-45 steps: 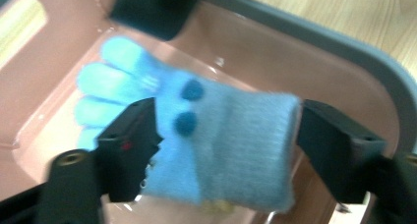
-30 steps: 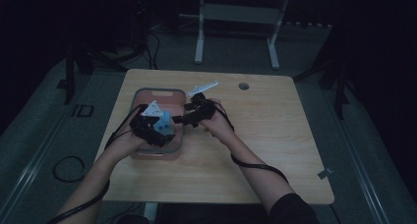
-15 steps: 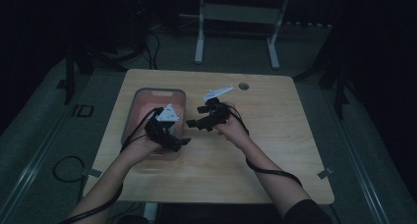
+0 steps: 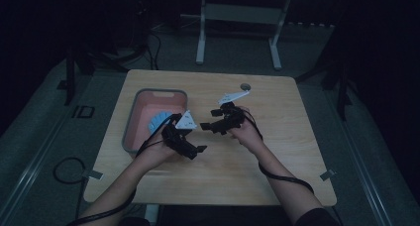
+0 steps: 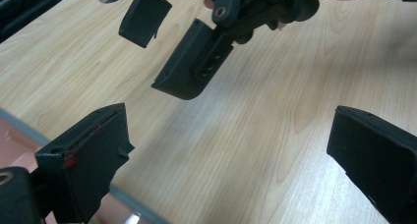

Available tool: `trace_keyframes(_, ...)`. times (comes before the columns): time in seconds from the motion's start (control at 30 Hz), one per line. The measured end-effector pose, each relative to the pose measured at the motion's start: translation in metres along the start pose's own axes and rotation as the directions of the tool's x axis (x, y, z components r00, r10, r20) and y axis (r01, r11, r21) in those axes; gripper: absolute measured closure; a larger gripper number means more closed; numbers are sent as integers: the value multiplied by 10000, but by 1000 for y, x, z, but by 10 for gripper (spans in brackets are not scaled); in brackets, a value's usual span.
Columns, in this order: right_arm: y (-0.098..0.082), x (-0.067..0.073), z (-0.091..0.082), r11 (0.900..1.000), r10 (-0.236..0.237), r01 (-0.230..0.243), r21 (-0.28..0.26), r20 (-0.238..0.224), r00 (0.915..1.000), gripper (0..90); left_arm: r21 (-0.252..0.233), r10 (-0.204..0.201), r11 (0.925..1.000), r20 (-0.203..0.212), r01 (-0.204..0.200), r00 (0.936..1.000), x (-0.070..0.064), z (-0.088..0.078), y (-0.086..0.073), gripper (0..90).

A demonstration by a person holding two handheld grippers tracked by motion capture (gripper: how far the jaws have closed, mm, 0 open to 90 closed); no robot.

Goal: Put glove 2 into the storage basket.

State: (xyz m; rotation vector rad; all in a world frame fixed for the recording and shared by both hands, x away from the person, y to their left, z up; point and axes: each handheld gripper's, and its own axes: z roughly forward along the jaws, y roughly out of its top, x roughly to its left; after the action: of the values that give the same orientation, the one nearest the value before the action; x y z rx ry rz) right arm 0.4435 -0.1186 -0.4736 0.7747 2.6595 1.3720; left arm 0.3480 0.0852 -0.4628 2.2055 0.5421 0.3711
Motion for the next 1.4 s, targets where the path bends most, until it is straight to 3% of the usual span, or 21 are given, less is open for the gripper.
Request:
trace_keyframes(0.6, -34, -9, -18, 9998, 115, -115, 178, 29, 9999, 182, -224, -20, 9997, 452, 30, 9990, -28, 21, 6, 30)
trace_keyframes(0.87, -55, -12, -30, 9995, 294, -296, 96, 156, 9994, 182, -262, 241, 9994, 816, -221, 9964, -40, 31, 10, 30)
trace_keyframes(1.1, -73, -13, -42, 9987, 504, -501, -83, 360, 9981, 182, -263, 482, 9986, 1233, -453, 9912, -54, 44, 11, 30)
trace_keyframes(1.4, -95, -13, -46, 9985, 526, -532, 136, 388, 9979, 182, -241, 680, 9976, 1812, -647, 9811, -67, 60, 7, 30)
